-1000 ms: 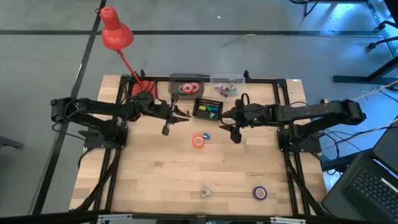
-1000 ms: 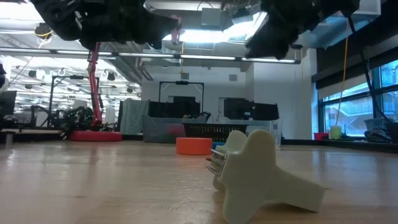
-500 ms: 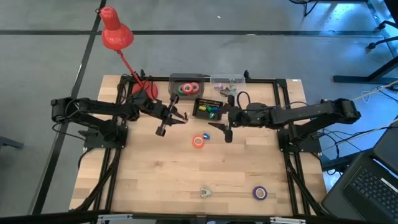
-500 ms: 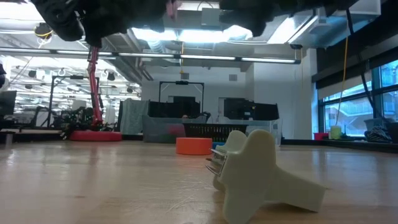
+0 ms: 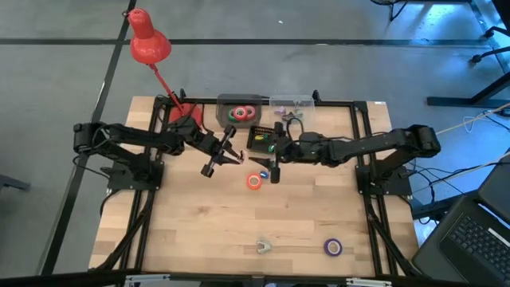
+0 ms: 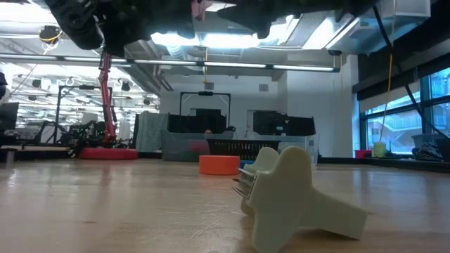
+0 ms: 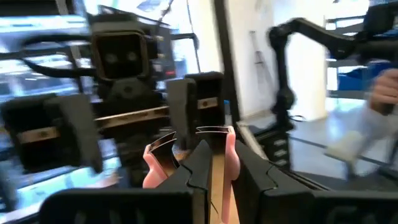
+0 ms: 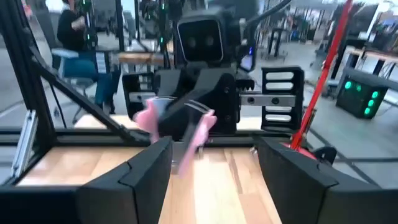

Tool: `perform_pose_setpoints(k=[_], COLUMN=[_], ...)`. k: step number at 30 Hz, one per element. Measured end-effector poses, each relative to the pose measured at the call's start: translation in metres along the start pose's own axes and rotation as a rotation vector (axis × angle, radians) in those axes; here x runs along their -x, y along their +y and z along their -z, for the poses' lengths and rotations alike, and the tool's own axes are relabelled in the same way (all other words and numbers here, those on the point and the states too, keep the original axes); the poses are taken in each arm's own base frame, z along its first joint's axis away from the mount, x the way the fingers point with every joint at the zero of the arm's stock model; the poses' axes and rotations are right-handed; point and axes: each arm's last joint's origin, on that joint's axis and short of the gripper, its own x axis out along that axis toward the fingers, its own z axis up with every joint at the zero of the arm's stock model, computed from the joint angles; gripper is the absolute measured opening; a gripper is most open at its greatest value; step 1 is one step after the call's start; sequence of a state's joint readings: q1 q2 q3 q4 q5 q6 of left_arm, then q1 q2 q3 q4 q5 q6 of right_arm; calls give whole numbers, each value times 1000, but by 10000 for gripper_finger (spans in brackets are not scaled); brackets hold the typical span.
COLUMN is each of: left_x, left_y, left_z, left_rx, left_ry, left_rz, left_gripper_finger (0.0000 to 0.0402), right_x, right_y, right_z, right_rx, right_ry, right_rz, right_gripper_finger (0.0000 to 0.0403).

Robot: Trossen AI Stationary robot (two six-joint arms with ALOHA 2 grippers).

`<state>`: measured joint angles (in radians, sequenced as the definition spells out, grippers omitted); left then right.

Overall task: Pick and place Stapler, Stapler remover, tape
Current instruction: Put the pink staple remover into the transparent bin

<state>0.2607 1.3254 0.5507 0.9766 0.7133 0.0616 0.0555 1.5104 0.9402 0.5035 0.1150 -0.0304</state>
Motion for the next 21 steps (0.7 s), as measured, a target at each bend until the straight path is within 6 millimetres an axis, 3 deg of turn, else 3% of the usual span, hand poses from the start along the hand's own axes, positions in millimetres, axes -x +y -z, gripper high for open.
perform_pose_setpoints(k=[10,21], left_x=[-1,1], left_y=[1,4], left_z=[0,0], left_rx=[-1,-10], left_ry=[2,4], left_rz=[52,39], left_gripper_finger=[29,29], right_x=[-8,-8], right_y=[2,3], right_z=[-3,-4], right_rx=[-47,-70], right_ry=[54,47], right_rz=[-15,-51], right_gripper_finger=[230,105])
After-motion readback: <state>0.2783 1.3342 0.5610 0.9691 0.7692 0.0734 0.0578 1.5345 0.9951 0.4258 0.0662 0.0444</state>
